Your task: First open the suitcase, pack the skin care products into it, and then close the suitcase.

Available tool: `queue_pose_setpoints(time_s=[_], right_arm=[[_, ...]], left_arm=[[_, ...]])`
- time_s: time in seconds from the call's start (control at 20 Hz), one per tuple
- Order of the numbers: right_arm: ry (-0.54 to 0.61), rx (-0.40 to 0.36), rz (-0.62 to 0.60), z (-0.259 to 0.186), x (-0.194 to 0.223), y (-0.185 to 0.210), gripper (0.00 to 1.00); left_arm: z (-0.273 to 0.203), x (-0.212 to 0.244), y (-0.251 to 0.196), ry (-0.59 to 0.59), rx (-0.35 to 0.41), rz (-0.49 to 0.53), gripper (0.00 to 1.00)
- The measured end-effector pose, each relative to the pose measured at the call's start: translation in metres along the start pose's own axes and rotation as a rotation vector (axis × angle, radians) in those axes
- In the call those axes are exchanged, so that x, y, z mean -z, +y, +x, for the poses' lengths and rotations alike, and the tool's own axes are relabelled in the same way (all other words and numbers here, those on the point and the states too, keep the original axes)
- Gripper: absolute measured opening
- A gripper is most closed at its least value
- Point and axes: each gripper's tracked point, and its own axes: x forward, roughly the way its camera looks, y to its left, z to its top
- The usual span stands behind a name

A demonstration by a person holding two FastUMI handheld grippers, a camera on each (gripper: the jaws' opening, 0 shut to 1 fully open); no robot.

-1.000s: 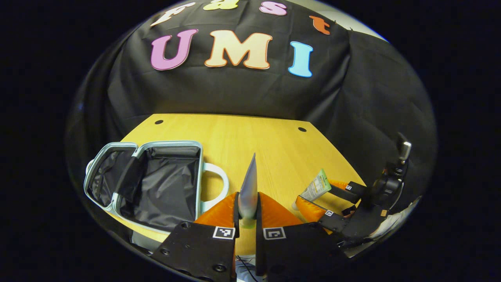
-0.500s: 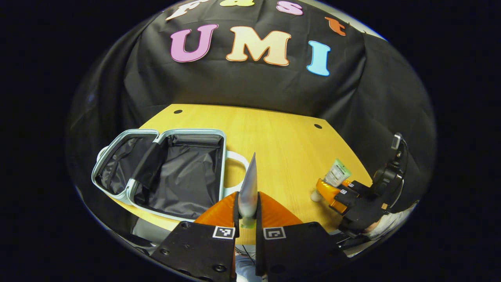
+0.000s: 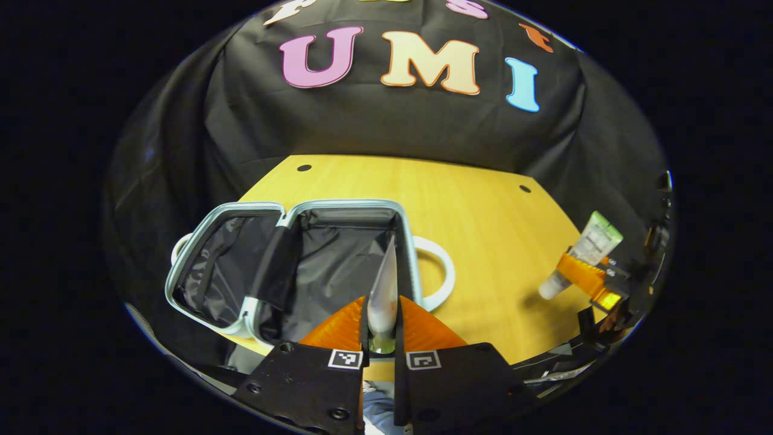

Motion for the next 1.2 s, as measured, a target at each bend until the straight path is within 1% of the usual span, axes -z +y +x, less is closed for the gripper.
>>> queue_pose_setpoints(time_s=[0.1,0.2,0.4,0.55,0.7,0.75,0.8,1.0,1.15,1.2], right_arm=[[-0.005,-0.011,-0.002,0.004,-0.009,0.029,0.25],[0.015,-0.033,-0.001,0.011,-0.009,0.057,0.25],[0.044,-0.095,-0.012,0.022,-0.011,0.116,0.25],[0.088,-0.146,-0.013,0.036,0.001,0.157,0.24],[0.16,-0.186,0.026,0.051,0.016,0.192,0.24],[0.185,-0.19,0.041,0.056,0.023,0.2,0.28],[0.202,-0.188,0.052,0.059,0.027,0.205,0.24],[0.252,-0.167,0.062,0.071,0.041,0.218,0.24],[0.272,-0.146,0.057,0.078,0.048,0.221,0.24],[0.275,-0.137,0.06,0.081,0.049,0.222,0.24]], left_arm=[[0.007,0.0,0.016,0.025,0.01,0.031,0.12],[0.016,0.007,0.034,0.06,0.008,0.061,0.12],[0.043,0.023,0.06,0.124,0.03,0.069,0.12],[0.064,0.04,0.074,0.184,0.062,0.074,0.12],[0.081,0.048,0.08,0.213,0.099,0.115,0.12],[0.088,0.051,0.081,0.223,0.112,0.127,0.12],[0.093,0.053,0.082,0.235,0.132,0.132,0.13],[0.114,0.048,0.076,0.243,0.189,0.143,0.14],[0.125,0.04,0.076,0.234,0.203,0.169,0.14],[0.127,0.035,0.077,0.214,0.205,0.174,0.18]])
